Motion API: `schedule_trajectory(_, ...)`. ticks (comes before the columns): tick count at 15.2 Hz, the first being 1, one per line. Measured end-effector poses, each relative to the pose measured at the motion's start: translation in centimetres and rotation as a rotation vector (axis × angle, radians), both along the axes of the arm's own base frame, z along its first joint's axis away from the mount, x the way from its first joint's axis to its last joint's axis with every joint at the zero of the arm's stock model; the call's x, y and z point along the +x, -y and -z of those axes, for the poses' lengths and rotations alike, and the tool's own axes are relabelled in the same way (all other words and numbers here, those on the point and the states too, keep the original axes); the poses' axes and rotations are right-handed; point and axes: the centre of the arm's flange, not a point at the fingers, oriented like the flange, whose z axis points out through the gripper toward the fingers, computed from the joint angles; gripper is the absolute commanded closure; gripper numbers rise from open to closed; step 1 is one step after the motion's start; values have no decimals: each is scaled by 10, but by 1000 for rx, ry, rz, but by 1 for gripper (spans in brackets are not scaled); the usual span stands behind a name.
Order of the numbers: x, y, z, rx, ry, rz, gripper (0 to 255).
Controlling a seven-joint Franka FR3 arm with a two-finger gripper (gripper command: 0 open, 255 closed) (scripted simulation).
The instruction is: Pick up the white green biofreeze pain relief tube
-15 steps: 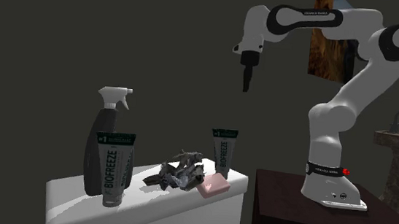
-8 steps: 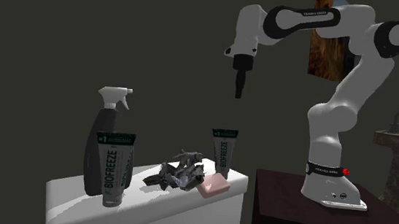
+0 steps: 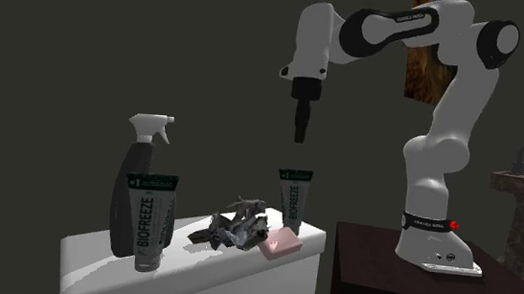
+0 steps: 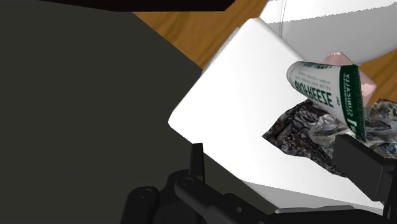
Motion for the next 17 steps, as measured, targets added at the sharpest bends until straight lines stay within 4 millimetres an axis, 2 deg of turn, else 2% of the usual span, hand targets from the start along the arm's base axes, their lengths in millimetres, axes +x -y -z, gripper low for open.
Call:
schedule_trajectory(8,25,-99,40,-18,-3,-9,0)
schedule_trajectory(11,26,-111,53,-20,-4,-10,0)
schedule_trajectory(17,25,-113,85,-20,-4,-10,0)
